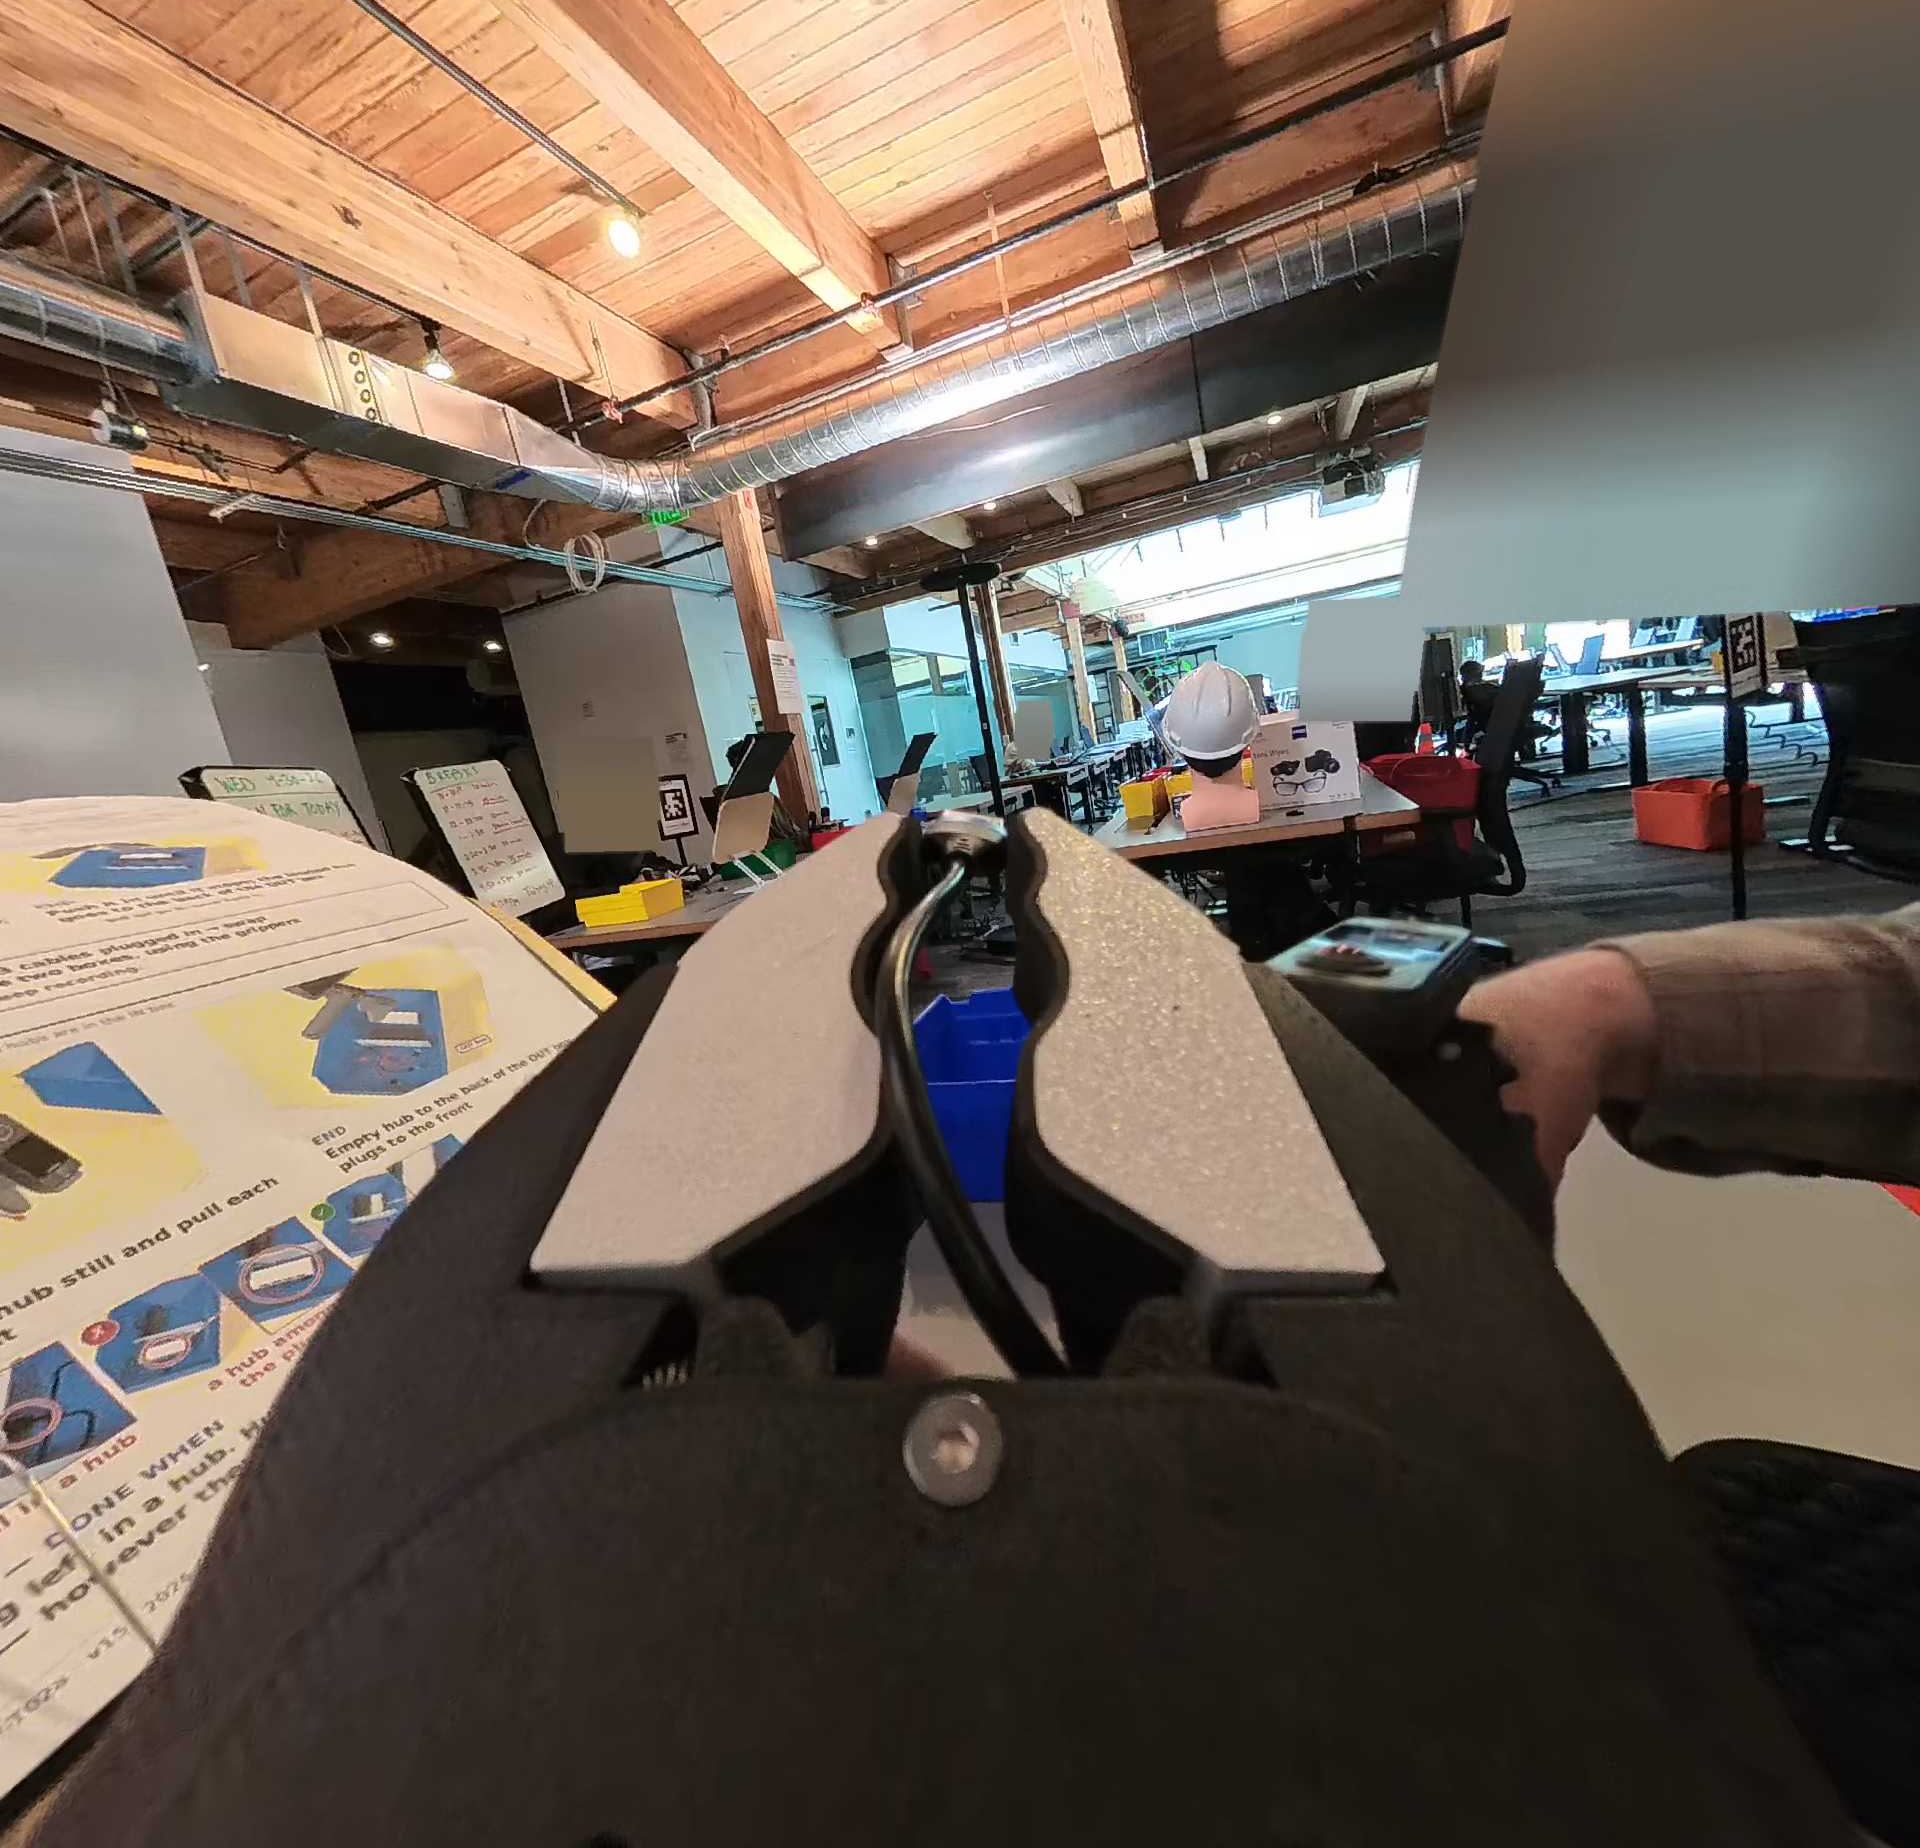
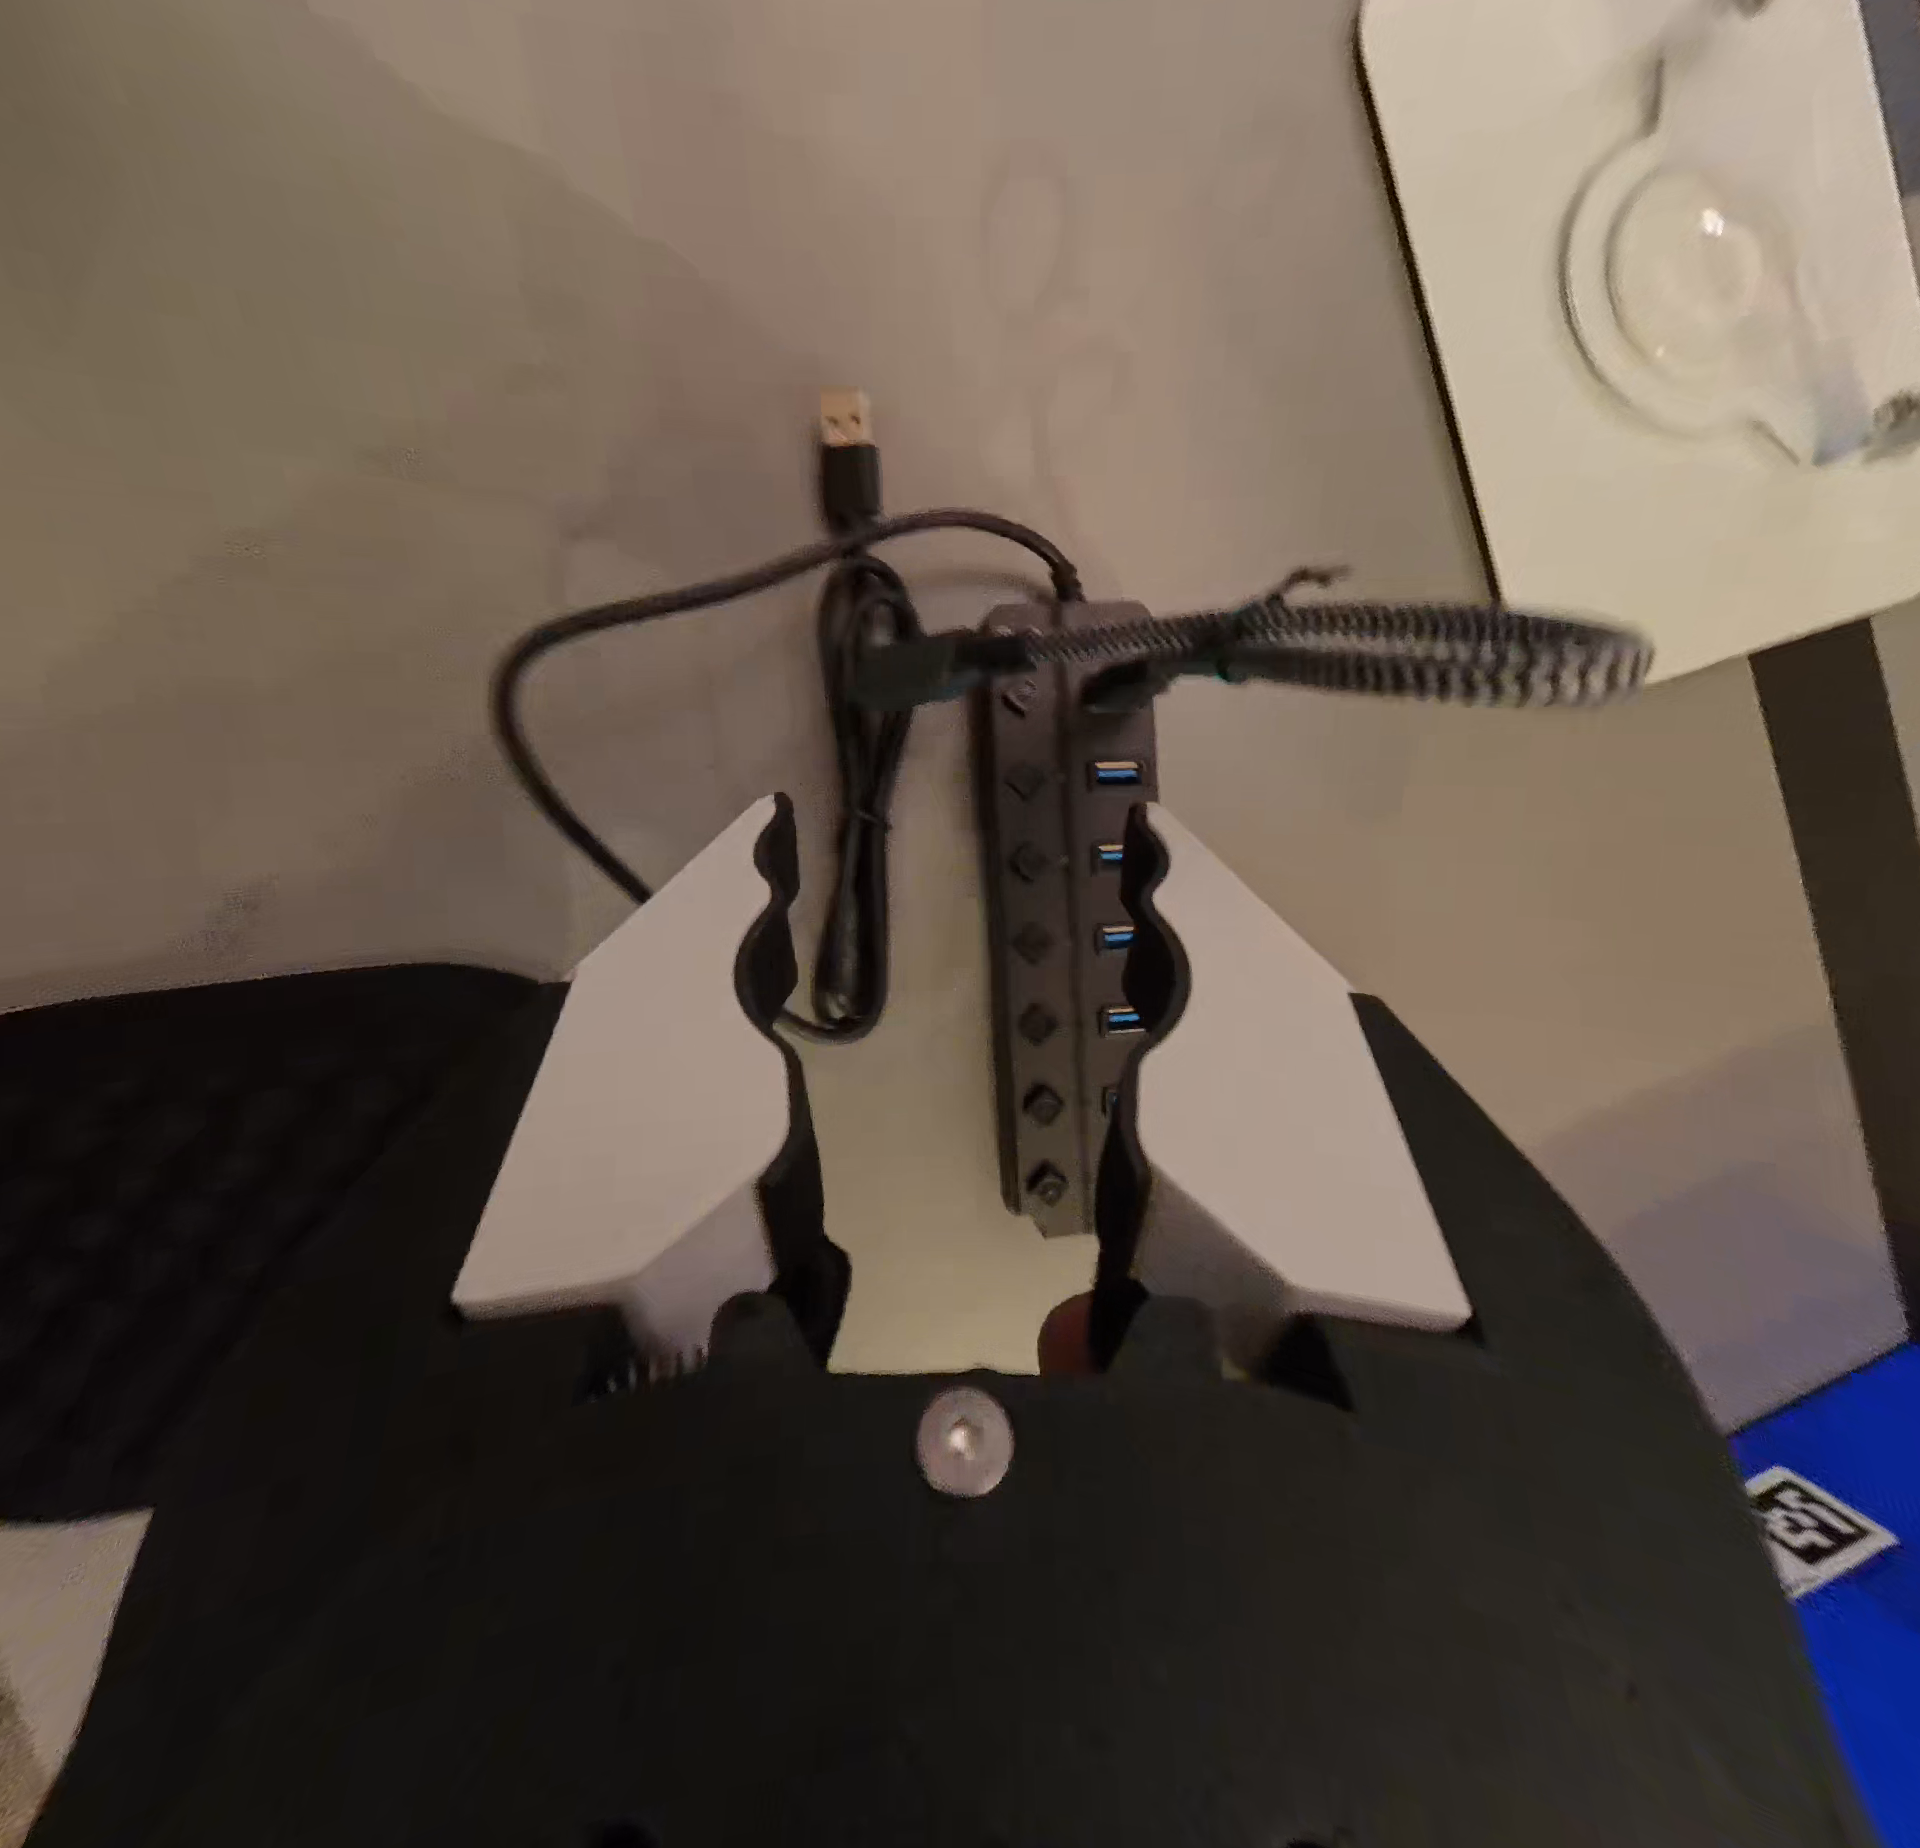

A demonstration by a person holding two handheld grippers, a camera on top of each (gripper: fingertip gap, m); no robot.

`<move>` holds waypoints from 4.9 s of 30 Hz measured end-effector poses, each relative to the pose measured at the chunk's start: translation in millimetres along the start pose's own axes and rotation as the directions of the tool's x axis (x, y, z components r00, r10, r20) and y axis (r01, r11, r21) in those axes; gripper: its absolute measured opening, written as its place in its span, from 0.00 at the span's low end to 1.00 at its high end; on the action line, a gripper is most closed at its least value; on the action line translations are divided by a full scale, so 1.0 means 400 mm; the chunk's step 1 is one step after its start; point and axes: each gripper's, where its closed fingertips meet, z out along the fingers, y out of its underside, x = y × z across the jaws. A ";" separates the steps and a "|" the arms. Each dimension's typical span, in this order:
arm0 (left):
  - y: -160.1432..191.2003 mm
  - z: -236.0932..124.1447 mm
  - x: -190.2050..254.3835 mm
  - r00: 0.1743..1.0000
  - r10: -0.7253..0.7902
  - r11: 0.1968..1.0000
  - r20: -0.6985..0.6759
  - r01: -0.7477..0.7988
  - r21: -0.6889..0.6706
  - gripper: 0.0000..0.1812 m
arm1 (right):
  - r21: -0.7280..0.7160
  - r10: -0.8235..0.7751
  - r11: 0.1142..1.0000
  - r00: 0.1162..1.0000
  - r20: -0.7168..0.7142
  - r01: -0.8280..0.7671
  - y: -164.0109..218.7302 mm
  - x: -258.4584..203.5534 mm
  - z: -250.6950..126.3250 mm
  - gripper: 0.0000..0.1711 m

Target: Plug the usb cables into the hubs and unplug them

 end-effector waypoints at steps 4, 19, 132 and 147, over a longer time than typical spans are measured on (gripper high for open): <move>0.003 -0.001 -0.007 1.000 -0.011 1.000 0.003 0.011 0.004 0.08 | -0.005 -0.061 0.998 0.997 0.054 0.061 -0.114 -0.084 -0.047 0.42; -0.099 -0.111 -0.105 0.993 -0.003 0.994 0.120 -0.010 0.108 0.08 | -0.303 0.082 0.941 0.971 -0.226 -0.150 -0.037 -0.103 0.203 0.23; -0.028 -0.061 -0.072 0.998 -0.009 0.999 0.068 0.007 0.031 0.08 | -0.366 -0.003 0.929 0.987 0.161 0.063 -0.022 0.029 -0.184 0.28; -0.015 -0.057 -0.074 0.997 -0.010 1.000 0.070 0.009 0.018 0.08 | -0.307 -0.003 0.951 0.997 0.072 0.025 -0.017 0.053 -0.178 0.30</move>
